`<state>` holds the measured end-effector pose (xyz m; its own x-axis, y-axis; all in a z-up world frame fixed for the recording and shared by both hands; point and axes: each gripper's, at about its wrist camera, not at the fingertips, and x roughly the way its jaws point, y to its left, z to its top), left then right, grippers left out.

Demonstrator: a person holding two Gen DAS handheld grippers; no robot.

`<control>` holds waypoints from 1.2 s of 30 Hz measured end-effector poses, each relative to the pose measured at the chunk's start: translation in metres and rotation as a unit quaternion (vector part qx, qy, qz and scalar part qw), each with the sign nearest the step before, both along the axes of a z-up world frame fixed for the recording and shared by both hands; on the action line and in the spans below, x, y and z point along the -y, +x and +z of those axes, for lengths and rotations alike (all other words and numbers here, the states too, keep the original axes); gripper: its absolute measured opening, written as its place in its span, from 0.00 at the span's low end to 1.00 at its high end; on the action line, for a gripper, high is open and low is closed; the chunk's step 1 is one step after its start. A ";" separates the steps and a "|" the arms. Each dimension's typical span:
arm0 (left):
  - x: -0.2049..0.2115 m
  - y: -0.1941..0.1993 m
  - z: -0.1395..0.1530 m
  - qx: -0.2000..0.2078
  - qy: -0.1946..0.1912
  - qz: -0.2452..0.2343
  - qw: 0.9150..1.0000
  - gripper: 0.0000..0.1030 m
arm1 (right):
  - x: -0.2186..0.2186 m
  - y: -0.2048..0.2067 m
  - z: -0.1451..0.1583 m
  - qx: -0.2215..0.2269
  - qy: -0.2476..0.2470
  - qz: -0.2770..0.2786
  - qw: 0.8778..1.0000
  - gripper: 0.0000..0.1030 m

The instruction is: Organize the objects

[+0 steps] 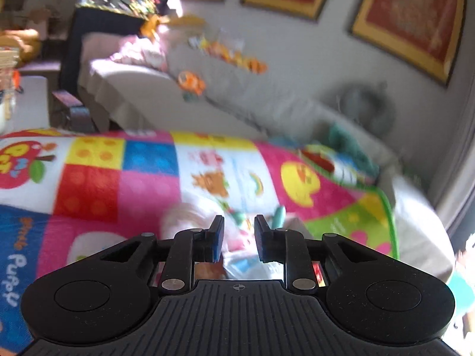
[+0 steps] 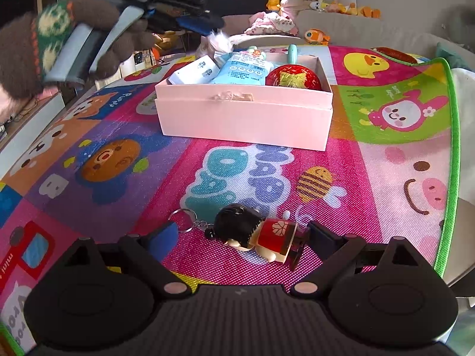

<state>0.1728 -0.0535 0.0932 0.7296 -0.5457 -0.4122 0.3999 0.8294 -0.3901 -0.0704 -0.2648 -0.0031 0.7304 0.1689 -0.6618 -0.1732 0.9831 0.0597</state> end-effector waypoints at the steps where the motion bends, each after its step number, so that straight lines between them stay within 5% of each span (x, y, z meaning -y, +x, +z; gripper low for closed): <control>1: -0.006 -0.006 0.000 0.003 -0.013 0.003 1.000 0.24 | 0.000 0.000 0.000 0.000 0.000 0.000 1.000 0.91; 8: -0.037 -0.069 -0.023 -0.023 -0.003 -0.010 1.000 0.24 | -0.002 -0.001 0.001 0.003 -0.017 -0.018 1.000 0.84; 11: -0.035 -0.103 -0.041 -0.063 0.033 -0.021 0.997 0.24 | -0.003 -0.001 0.004 -0.002 -0.026 -0.020 0.999 0.69; 18: -0.026 -0.151 -0.075 -0.127 0.091 -0.069 0.985 0.24 | -0.007 0.006 0.038 -0.005 -0.029 0.005 1.000 0.65; 26: -0.022 -0.154 -0.077 -0.126 0.093 -0.063 0.986 0.24 | -0.002 0.068 0.119 0.093 -0.037 -0.027 0.995 0.66; 33: -0.027 -0.136 -0.076 -0.124 0.076 -0.055 0.988 0.24 | -0.008 0.128 0.117 0.034 -0.021 -0.042 0.998 0.69; 36: -0.038 -0.121 -0.079 -0.089 0.027 -0.038 0.995 0.24 | -0.024 0.152 0.118 0.012 -0.018 -0.035 0.999 0.69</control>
